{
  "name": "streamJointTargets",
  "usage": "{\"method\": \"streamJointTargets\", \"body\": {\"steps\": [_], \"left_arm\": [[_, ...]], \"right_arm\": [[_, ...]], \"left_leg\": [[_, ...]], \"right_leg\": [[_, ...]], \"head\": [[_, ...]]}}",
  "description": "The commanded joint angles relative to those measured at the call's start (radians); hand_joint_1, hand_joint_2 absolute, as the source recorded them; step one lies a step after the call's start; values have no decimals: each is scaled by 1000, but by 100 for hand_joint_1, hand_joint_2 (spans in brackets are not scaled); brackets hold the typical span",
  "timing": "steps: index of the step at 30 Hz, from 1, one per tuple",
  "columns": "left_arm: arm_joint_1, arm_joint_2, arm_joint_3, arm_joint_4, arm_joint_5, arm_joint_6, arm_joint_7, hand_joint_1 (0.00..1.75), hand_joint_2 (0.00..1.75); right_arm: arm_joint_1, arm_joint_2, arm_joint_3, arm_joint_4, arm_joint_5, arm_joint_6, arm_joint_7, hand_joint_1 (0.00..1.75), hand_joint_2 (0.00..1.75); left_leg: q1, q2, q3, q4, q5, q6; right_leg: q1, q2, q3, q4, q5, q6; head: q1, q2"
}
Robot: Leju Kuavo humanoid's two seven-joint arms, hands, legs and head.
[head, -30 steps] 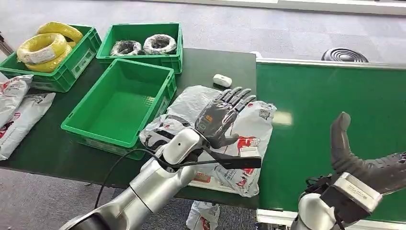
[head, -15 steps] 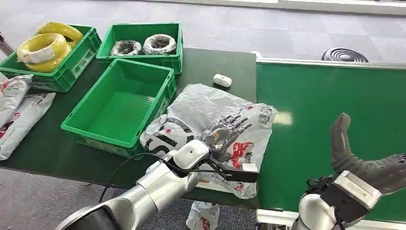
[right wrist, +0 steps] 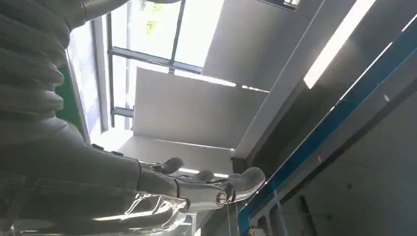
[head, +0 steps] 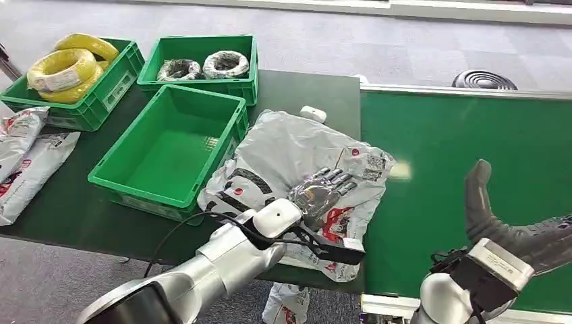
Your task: Moved the parcel from conveyor to table for the left to box.
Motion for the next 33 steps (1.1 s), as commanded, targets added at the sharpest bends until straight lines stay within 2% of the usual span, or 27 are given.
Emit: {"method": "streamJointTargets", "body": {"steps": [1,2,3,4,5,9,15,20,23,25,26,27,29,33], "left_arm": [[24,22,-53,106,-1,-30,6,0,175],[21,22,-53,111,2,-42,5,2,175],[20,22,-51,114,9,-52,2,52,175],[18,22,-48,118,13,-57,-1,147,175],[18,22,-45,118,17,-55,-4,157,175],[12,22,-34,127,32,-60,-17,164,175],[7,22,-44,106,47,-60,-25,157,175],[6,22,-48,102,59,-58,-26,159,175],[5,22,-47,100,68,-47,-28,166,175],[5,22,-46,99,72,-40,-30,161,175],[4,22,-41,96,77,-26,-33,168,175],[3,22,-32,93,88,-3,-42,162,175],[-2,22,32,73,147,73,-94,173,175],[-14,45,224,-81,280,157,-223,175,175]], "right_arm": [[-22,-8,-20,55,-7,-8,-8,0,175],[-24,-8,-21,60,-11,-8,-16,0,175],[-25,-4,-26,64,-14,-8,-24,0,175],[-26,-3,-28,66,-16,-8,-28,0,175],[-27,-3,-30,67,-17,-8,-29,0,175],[-28,4,-38,69,-21,-8,-37,0,175],[-26,4,-51,52,-22,-8,-32,0,175],[-26,4,-52,50,-19,-8,-28,0,175],[-26,4,-54,49,-19,-8,-28,0,175],[-26,4,-55,48,-19,-8,-27,0,175],[-24,4,-55,45,-18,-8,-26,0,175],[-23,4,-55,44,-16,-8,-24,0,175],[-20,4,-51,44,-14,-8,-17,0,175],[-17,4,-51,39,-13,-8,-7,0,175]], "left_leg": [[1,2,1,-3,2,0],[0,1,3,-2,1,0],[1,2,2,-3,2,0],[1,2,3,-2,1,0],[1,2,3,-3,2,0],[1,1,2,-3,3,0],[1,0,2,-3,3,0],[1,1,4,-3,2,0],[1,0,3,-2,1,0],[1,0,3,-1,0,0],[1,1,2,-2,2,0],[1,0,2,-1,1,0],[1,0,1,-1,1,0],[1,0,-3,-2,3,0]], "right_leg": [[1,4,1,-4,3,-1],[0,3,2,-2,2,-1],[1,4,1,-4,3,-1],[1,4,3,-2,2,-1],[1,5,2,-4,3,-1],[1,4,2,-4,4,-1],[1,4,2,-3,3,-1],[1,4,3,-3,2,-1],[1,3,2,-2,2,-1],[1,2,2,-1,1,-1],[1,3,1,-2,2,-1],[1,3,1,-1,1,-1],[1,3,1,-2,2,-1],[2,4,-3,-2,4,-2]], "head": [[0,0],[0,0],[0,0],[0,0],[0,0],[0,0],[0,0],[0,0],[0,0],[0,0],[0,0],[0,0],[0,0],[0,0]]}}
